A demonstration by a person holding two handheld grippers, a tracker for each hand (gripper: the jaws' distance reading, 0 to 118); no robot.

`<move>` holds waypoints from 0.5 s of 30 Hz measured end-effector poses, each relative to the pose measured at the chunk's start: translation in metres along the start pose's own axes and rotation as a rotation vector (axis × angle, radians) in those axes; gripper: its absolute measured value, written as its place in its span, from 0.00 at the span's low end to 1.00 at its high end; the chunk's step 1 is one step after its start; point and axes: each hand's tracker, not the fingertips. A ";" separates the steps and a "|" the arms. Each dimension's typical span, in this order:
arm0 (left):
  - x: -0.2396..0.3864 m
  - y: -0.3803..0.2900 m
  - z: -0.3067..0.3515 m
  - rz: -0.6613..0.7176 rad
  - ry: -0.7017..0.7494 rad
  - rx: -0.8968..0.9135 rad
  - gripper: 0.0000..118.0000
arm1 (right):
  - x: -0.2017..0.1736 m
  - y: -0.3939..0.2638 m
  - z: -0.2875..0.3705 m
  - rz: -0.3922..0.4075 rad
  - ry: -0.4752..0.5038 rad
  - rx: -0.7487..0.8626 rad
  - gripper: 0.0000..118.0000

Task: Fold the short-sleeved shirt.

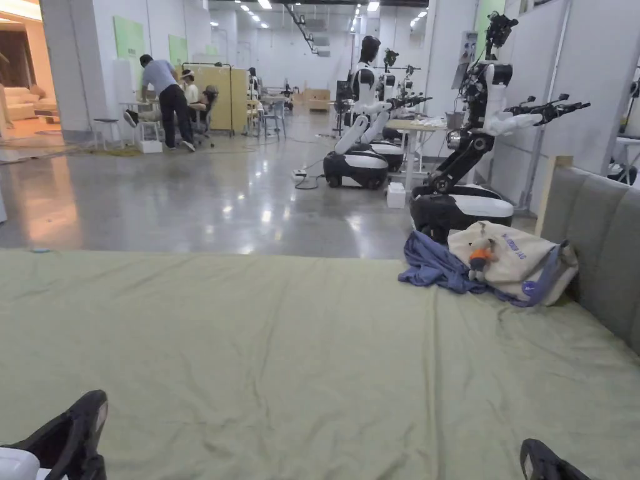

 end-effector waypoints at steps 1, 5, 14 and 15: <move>-0.004 0.005 0.001 0.022 -0.018 -0.011 0.00 | -0.001 -0.001 -0.002 -0.007 -0.001 -0.008 0.02; -0.002 0.006 -0.005 0.010 -0.007 -0.039 0.00 | -0.003 -0.002 -0.002 0.004 -0.005 -0.015 0.02; -0.001 -0.005 -0.016 0.055 -0.034 -0.020 0.50 | -0.003 -0.005 -0.002 0.018 -0.027 -0.011 0.02; -0.001 -0.006 -0.020 0.084 -0.010 -0.065 0.99 | -0.002 -0.007 -0.003 0.021 -0.035 -0.012 0.12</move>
